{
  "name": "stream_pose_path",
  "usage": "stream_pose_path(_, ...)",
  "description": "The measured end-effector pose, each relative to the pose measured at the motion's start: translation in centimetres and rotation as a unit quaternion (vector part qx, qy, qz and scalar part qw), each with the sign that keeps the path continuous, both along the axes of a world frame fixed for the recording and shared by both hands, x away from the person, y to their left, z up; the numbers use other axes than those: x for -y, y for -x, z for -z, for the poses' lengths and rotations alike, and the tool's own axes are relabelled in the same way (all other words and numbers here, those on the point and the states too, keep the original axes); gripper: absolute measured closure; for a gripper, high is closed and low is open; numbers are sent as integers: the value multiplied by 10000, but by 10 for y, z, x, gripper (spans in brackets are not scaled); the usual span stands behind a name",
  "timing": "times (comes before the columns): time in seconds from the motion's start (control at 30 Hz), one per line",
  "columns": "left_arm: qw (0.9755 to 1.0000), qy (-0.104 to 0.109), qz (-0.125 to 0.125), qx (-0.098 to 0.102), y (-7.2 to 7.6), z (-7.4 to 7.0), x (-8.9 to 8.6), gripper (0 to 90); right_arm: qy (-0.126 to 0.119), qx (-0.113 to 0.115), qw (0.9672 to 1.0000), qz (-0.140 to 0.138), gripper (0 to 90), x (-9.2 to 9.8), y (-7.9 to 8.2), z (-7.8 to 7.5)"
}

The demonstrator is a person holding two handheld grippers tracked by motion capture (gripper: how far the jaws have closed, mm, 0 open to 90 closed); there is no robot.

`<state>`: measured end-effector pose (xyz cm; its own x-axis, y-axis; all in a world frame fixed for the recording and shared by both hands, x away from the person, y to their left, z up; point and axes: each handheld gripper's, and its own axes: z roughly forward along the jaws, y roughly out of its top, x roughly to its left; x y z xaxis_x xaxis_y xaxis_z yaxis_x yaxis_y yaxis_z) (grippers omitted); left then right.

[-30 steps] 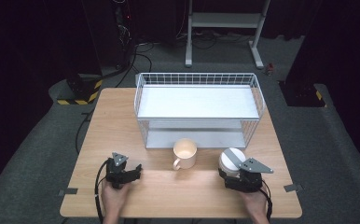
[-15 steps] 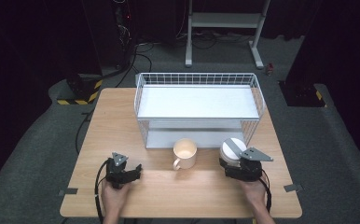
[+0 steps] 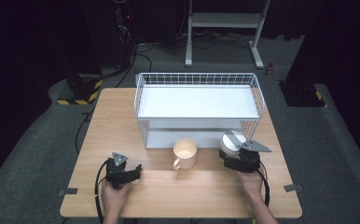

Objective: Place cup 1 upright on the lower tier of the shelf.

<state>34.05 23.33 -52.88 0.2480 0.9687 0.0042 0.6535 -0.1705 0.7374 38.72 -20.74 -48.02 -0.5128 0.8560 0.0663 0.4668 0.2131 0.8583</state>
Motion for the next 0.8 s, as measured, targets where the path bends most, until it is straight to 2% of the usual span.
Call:
stream_pose_path(0.23, 10000, -2, 0, 0, 0, 0, 0, 188, 8, 19, 10000, 37, 190, -4, -9, -1)
stream_pose_path(0.43, 10000, 0, -1, 1, 0, 0, 0, 188, 161, 4, 9998, 83, 190, -10, -18, -1)
stream_pose_path(0.8, 10000, 1, -2, 1, 0, 0, 0, 188, 187, -20, 9998, 92, 190, -17, -30, -2)
